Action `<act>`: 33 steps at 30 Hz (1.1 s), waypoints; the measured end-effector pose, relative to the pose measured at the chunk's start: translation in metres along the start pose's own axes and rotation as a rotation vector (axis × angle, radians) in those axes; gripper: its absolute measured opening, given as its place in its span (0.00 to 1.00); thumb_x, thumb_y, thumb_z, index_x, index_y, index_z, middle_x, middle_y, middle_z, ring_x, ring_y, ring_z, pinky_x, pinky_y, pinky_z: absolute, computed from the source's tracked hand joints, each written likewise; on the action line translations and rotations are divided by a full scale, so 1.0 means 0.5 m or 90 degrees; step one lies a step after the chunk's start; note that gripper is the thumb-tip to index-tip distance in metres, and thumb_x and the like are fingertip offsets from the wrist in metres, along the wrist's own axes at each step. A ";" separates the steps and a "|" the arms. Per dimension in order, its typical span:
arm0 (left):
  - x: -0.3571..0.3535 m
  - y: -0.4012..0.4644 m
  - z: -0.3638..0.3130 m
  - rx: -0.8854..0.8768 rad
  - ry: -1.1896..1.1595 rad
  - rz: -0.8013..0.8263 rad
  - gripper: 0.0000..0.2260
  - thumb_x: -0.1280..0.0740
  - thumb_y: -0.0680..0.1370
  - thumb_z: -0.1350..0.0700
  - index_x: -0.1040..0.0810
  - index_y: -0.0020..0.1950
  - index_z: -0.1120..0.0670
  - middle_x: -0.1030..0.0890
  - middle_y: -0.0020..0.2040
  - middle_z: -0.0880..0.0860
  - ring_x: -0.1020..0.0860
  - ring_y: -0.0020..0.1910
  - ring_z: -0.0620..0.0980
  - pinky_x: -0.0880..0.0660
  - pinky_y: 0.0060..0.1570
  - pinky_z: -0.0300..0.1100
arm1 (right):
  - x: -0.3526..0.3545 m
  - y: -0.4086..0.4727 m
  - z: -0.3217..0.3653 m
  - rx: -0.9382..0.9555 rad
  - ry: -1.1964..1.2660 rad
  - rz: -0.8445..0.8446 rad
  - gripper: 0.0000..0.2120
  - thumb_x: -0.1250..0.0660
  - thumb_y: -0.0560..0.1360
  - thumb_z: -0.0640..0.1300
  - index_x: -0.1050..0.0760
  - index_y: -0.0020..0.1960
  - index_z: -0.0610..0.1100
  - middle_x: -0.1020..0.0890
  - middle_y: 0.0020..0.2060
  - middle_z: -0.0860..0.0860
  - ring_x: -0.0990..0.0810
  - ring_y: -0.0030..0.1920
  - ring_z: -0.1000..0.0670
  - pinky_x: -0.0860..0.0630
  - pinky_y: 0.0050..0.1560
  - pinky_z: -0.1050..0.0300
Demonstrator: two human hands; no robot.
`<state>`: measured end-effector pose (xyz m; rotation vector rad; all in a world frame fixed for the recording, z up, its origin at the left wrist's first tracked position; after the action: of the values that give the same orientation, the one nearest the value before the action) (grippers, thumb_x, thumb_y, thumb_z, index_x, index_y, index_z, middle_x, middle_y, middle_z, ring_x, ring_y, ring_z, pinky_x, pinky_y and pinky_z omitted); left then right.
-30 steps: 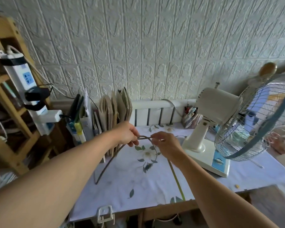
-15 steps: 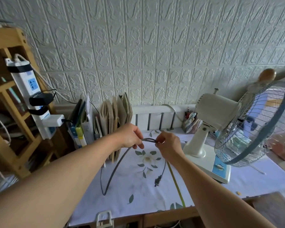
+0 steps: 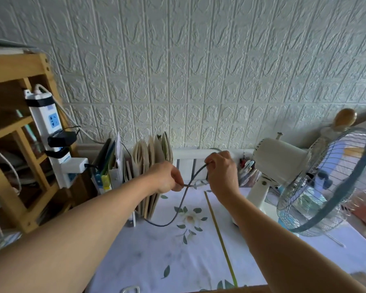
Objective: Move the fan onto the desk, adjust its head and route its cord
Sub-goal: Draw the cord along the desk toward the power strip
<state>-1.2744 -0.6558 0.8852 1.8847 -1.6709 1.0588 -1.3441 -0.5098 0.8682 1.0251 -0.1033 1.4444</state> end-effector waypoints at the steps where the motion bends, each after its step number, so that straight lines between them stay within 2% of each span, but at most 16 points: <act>1: 0.004 0.000 0.001 0.002 -0.009 0.005 0.04 0.27 0.71 0.60 0.18 0.43 0.52 0.19 0.44 0.50 0.22 0.49 0.49 0.26 0.50 0.39 | -0.001 0.006 0.005 0.024 0.020 -0.010 0.11 0.39 0.73 0.27 0.20 0.49 0.33 0.22 0.50 0.39 0.19 0.45 0.41 0.21 0.46 0.50; 4: 0.014 0.001 0.004 0.007 -0.023 0.007 0.04 0.27 0.71 0.61 0.19 0.39 0.52 0.19 0.43 0.50 0.21 0.50 0.50 0.26 0.52 0.41 | -0.011 0.022 0.021 0.088 0.039 0.018 0.17 0.40 0.70 0.22 0.20 0.53 0.33 0.22 0.53 0.41 0.19 0.50 0.43 0.22 0.51 0.56; 7: 0.021 0.003 0.008 0.002 -0.023 0.003 0.06 0.27 0.70 0.61 0.20 0.37 0.51 0.20 0.40 0.48 0.22 0.48 0.49 0.27 0.51 0.41 | -0.027 0.037 0.035 0.092 0.057 0.126 0.26 0.43 0.66 0.19 0.22 0.58 0.35 0.24 0.57 0.43 0.20 0.54 0.44 0.23 0.54 0.58; 9: 0.024 0.004 0.011 -0.011 -0.010 -0.007 0.04 0.27 0.70 0.60 0.19 0.38 0.52 0.19 0.40 0.49 0.22 0.47 0.49 0.27 0.49 0.40 | -0.039 0.045 0.035 0.037 0.028 0.232 0.25 0.43 0.68 0.21 0.21 0.58 0.38 0.21 0.57 0.44 0.20 0.55 0.47 0.26 0.50 0.65; 11: 0.024 0.004 0.015 -0.020 0.010 -0.018 0.03 0.27 0.71 0.59 0.18 0.42 0.53 0.19 0.42 0.50 0.21 0.47 0.49 0.28 0.48 0.40 | -0.052 0.042 0.021 -0.046 0.024 0.313 0.21 0.44 0.72 0.25 0.19 0.56 0.39 0.17 0.54 0.44 0.18 0.54 0.48 0.27 0.44 0.66; 13: 0.021 0.004 0.019 -0.023 0.003 -0.033 0.04 0.27 0.71 0.58 0.17 0.45 0.54 0.19 0.43 0.50 0.22 0.47 0.48 0.29 0.47 0.38 | -0.059 0.028 0.002 -0.131 0.080 0.375 0.19 0.45 0.74 0.26 0.19 0.55 0.39 0.16 0.53 0.43 0.18 0.51 0.48 0.27 0.40 0.66; 15: 0.022 0.002 0.020 -0.022 -0.037 -0.045 0.05 0.27 0.71 0.58 0.17 0.46 0.55 0.19 0.43 0.50 0.23 0.45 0.47 0.28 0.44 0.37 | -0.059 0.012 -0.009 -0.185 0.151 0.415 0.19 0.45 0.75 0.26 0.20 0.56 0.37 0.17 0.51 0.43 0.20 0.48 0.51 0.29 0.33 0.69; 17: 0.025 0.003 0.016 -0.020 -0.079 -0.049 0.06 0.28 0.72 0.59 0.17 0.48 0.57 0.19 0.43 0.52 0.23 0.44 0.47 0.28 0.43 0.36 | -0.052 0.009 -0.006 -0.182 0.192 0.405 0.19 0.45 0.75 0.25 0.21 0.58 0.36 0.18 0.52 0.43 0.20 0.50 0.52 0.29 0.34 0.72; 19: 0.030 0.006 0.011 -0.016 -0.098 -0.057 0.07 0.28 0.72 0.59 0.17 0.49 0.58 0.19 0.44 0.53 0.24 0.46 0.49 0.29 0.47 0.38 | -0.050 0.017 0.005 -0.149 0.212 0.390 0.22 0.46 0.74 0.22 0.22 0.58 0.37 0.18 0.55 0.42 0.20 0.56 0.50 0.25 0.41 0.68; 22: 0.033 0.010 0.007 -0.004 -0.113 -0.083 0.06 0.29 0.72 0.60 0.18 0.48 0.58 0.21 0.44 0.53 0.25 0.47 0.49 0.33 0.48 0.37 | -0.049 0.024 0.023 -0.126 0.211 0.420 0.26 0.49 0.71 0.21 0.23 0.60 0.39 0.17 0.54 0.43 0.19 0.57 0.47 0.29 0.33 0.65; 25: 0.033 0.009 0.009 0.001 -0.113 -0.101 0.05 0.29 0.73 0.60 0.18 0.47 0.57 0.21 0.45 0.52 0.26 0.48 0.48 0.34 0.47 0.37 | -0.047 0.015 0.017 -0.119 0.183 0.444 0.22 0.47 0.74 0.24 0.27 0.64 0.37 0.17 0.54 0.39 0.19 0.57 0.43 0.28 0.35 0.69; 26: 0.033 0.007 0.010 0.000 -0.109 -0.107 0.05 0.29 0.73 0.60 0.18 0.47 0.57 0.21 0.44 0.51 0.26 0.47 0.48 0.34 0.47 0.37 | -0.044 0.010 0.011 -0.122 0.167 0.450 0.21 0.45 0.75 0.25 0.28 0.64 0.37 0.18 0.54 0.39 0.19 0.57 0.43 0.25 0.38 0.68; 28: 0.037 0.005 0.013 -0.001 -0.105 -0.120 0.04 0.29 0.73 0.59 0.19 0.46 0.57 0.22 0.42 0.50 0.26 0.44 0.47 0.33 0.40 0.36 | -0.039 0.004 -0.004 -0.108 0.107 0.448 0.18 0.41 0.75 0.28 0.25 0.62 0.38 0.17 0.53 0.40 0.19 0.53 0.44 0.24 0.49 0.58; 29: 0.040 0.005 0.015 0.000 -0.107 -0.123 0.03 0.30 0.73 0.59 0.19 0.45 0.56 0.23 0.40 0.49 0.26 0.41 0.45 0.33 0.37 0.35 | -0.035 0.003 -0.010 -0.094 0.066 0.436 0.14 0.38 0.75 0.31 0.22 0.58 0.39 0.17 0.51 0.41 0.20 0.50 0.45 0.25 0.49 0.56; 31: 0.045 0.004 0.018 0.003 -0.117 -0.126 0.02 0.30 0.73 0.59 0.21 0.41 0.55 0.24 0.36 0.48 0.28 0.37 0.44 0.33 0.35 0.35 | -0.028 0.004 -0.018 -0.096 0.039 0.376 0.09 0.34 0.75 0.36 0.18 0.52 0.39 0.16 0.43 0.44 0.21 0.41 0.48 0.26 0.38 0.63; 33: 0.052 0.003 0.025 0.011 -0.141 -0.132 0.05 0.30 0.74 0.58 0.23 0.38 0.53 0.24 0.36 0.49 0.27 0.38 0.46 0.31 0.39 0.37 | -0.020 0.008 -0.025 -0.136 0.062 0.302 0.08 0.35 0.75 0.37 0.17 0.49 0.37 0.17 0.38 0.45 0.23 0.32 0.50 0.27 0.28 0.67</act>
<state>-1.2724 -0.6822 0.8966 2.1988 -1.5398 0.8086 -1.3557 -0.5103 0.8568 0.7811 -0.4441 1.8627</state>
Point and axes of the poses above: each hand's wrist, its own y-axis towards the middle knuckle, its own x-axis out of the back of the hand, z = x × y, the point moved 1 cm from there along y, towards the middle knuckle
